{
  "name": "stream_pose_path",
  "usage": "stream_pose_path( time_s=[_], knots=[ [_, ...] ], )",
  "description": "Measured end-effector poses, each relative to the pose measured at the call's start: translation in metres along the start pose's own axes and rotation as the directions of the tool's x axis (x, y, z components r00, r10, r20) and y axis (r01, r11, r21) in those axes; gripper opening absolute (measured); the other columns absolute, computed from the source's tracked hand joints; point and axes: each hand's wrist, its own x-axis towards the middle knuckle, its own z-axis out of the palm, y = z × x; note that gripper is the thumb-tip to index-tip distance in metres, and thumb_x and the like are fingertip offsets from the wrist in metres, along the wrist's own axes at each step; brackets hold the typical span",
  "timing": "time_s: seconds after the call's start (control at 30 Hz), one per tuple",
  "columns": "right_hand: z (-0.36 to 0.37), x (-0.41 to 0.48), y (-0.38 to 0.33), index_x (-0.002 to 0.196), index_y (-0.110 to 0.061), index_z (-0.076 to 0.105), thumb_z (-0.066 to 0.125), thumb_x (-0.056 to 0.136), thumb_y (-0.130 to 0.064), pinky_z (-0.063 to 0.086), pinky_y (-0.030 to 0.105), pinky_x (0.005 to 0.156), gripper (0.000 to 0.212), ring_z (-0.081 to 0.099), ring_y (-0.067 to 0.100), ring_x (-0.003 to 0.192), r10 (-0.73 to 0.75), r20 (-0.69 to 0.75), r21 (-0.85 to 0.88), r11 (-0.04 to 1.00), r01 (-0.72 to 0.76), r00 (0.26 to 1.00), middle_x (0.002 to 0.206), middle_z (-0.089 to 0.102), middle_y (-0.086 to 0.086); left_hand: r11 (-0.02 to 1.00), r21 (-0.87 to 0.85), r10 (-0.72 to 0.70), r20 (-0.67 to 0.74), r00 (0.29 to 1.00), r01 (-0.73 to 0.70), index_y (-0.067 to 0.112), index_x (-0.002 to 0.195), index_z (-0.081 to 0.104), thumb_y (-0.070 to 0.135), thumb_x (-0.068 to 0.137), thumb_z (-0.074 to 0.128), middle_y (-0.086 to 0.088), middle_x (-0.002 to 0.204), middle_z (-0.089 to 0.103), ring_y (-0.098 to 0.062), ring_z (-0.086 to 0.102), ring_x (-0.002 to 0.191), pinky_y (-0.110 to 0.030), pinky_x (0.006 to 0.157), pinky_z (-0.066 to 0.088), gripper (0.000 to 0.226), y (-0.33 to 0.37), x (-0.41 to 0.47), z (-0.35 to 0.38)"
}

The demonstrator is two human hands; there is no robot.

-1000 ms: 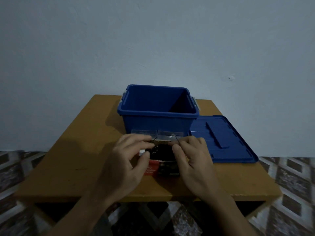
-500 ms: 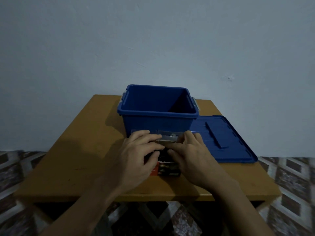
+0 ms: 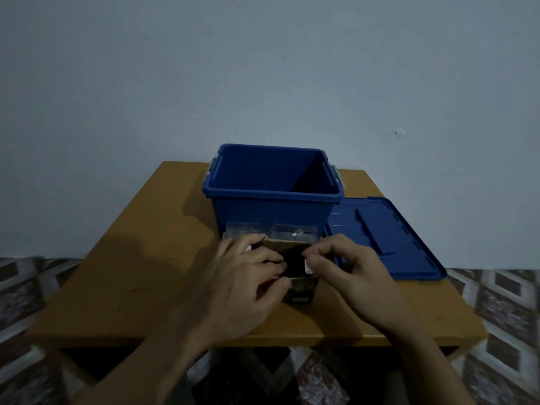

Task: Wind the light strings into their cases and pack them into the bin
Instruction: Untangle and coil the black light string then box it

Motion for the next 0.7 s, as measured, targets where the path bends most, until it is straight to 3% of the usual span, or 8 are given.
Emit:
stream_pose_path(
  time_s=[0.07,0.17,0.27,0.4,0.47,0.57,0.63,0.7],
  knots=[
    [0.002,-0.005,0.003,0.094,-0.036,0.074,0.071,0.088,-0.042,0.047,0.026,0.083,0.009,0.056,0.007,0.101,-0.005,0.073,-0.088,0.996,0.011,0.997,0.102,0.063,-0.017,1.000,-0.023,-0.001,0.005,1.000,0.001,0.037,0.125,0.067,0.059,0.099,0.030,0.027,0.131,0.059,0.000,0.022,0.141,-0.030,0.112,0.020,0.050,0.000,-0.001,0.001],
    [0.011,-0.006,0.011,0.087,-0.038,0.076,0.070,0.088,-0.041,0.041,0.018,0.080,0.007,0.051,0.002,0.101,-0.097,-0.045,-0.305,0.949,0.079,0.994,0.098,0.062,-0.024,0.999,-0.039,0.021,-0.039,0.999,-0.023,0.036,0.123,0.068,0.052,0.101,0.033,0.024,0.130,0.062,0.001,0.022,0.142,-0.028,0.110,0.020,0.044,0.001,-0.005,0.003],
    [0.018,-0.004,0.011,0.082,-0.033,0.075,0.065,0.090,-0.042,0.034,0.010,0.081,0.016,0.045,0.003,0.106,-0.064,-0.106,-0.272,0.962,0.033,0.992,0.103,0.053,-0.020,0.999,-0.029,0.044,-0.064,0.997,-0.046,0.031,0.120,0.070,0.045,0.102,0.040,0.019,0.127,0.066,-0.001,0.031,0.143,-0.039,0.119,0.024,0.038,0.000,-0.007,0.005],
    [0.028,0.005,0.010,0.082,-0.031,0.075,0.071,0.088,-0.039,0.040,0.016,0.079,0.011,0.047,0.003,0.106,0.038,-0.202,-0.228,0.970,-0.084,0.979,0.110,0.048,-0.012,0.993,-0.081,0.082,-0.088,0.993,-0.090,0.024,0.126,0.068,0.036,0.101,0.047,0.011,0.133,0.064,0.002,0.051,0.129,-0.036,0.126,0.007,0.035,0.001,-0.010,0.001],
    [0.032,0.008,0.008,0.084,-0.033,0.072,0.074,0.086,-0.034,0.047,0.019,0.076,0.003,0.053,0.002,0.101,0.077,-0.256,-0.166,0.979,-0.122,0.964,0.108,0.051,-0.012,0.991,-0.095,0.083,-0.124,0.989,-0.095,0.022,0.128,0.067,0.035,0.101,0.047,0.010,0.139,0.059,-0.001,0.047,0.130,-0.038,0.125,0.013,0.036,0.002,-0.012,-0.001],
    [0.034,0.011,0.010,0.088,-0.028,0.060,0.077,0.085,-0.026,0.057,0.035,0.074,0.017,0.062,0.011,0.086,0.176,-0.296,-0.081,0.975,-0.209,0.939,0.095,0.061,-0.006,0.978,-0.205,0.010,-0.137,0.990,-0.039,0.021,0.130,0.063,0.038,0.101,0.045,0.014,0.142,0.051,-0.001,0.050,0.126,-0.037,0.119,0.034,0.037,0.001,-0.011,-0.005],
    [0.034,0.013,0.012,0.090,-0.022,0.055,0.077,0.085,-0.022,0.057,0.050,0.075,0.022,0.065,0.021,0.082,0.270,-0.276,0.048,0.962,-0.268,0.922,0.089,0.065,0.002,0.962,-0.273,-0.021,-0.165,0.986,-0.025,0.017,0.120,0.069,0.037,0.101,0.045,0.014,0.140,0.052,0.001,0.055,0.122,-0.028,0.102,0.050,0.036,-0.001,-0.012,-0.006],
    [0.032,0.013,0.011,0.089,-0.019,0.055,0.075,0.086,-0.021,0.057,0.054,0.073,0.020,0.066,0.026,0.082,0.287,-0.249,0.122,0.957,-0.264,0.925,0.087,0.067,0.005,0.950,-0.312,-0.055,-0.261,0.964,-0.030,0.013,0.111,0.073,0.033,0.101,0.048,0.010,0.138,0.055,0.001,0.055,0.122,-0.019,0.090,0.054,0.034,-0.004,-0.014,-0.005]
  ],
)
